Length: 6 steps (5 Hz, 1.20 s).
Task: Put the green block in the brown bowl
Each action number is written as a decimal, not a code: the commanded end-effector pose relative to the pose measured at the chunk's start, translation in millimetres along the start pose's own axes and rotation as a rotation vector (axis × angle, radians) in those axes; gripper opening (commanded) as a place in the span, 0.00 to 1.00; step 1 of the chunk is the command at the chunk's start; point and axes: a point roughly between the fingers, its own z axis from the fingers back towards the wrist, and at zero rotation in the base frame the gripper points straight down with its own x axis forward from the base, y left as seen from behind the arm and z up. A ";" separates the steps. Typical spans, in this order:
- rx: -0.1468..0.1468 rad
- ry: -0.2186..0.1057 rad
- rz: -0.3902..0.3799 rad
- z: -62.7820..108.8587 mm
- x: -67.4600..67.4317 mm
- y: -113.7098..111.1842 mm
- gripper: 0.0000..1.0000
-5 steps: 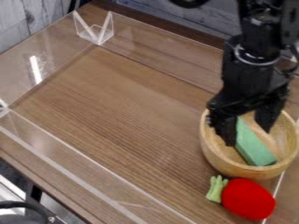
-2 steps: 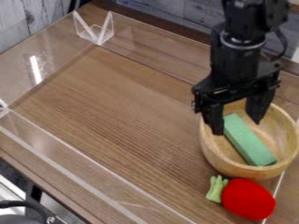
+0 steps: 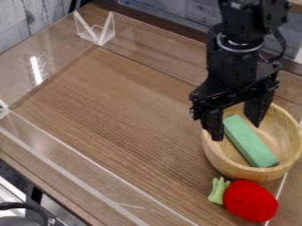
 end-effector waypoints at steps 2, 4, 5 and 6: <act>-0.045 -0.010 -0.079 26.2 -2.5 11.2 0.00; -0.062 -0.015 -0.017 20.8 -3.6 6.9 0.00; -0.066 -0.016 0.011 18.0 -4.1 5.3 0.00; -0.068 -0.016 0.032 13.5 -7.5 -3.0 0.00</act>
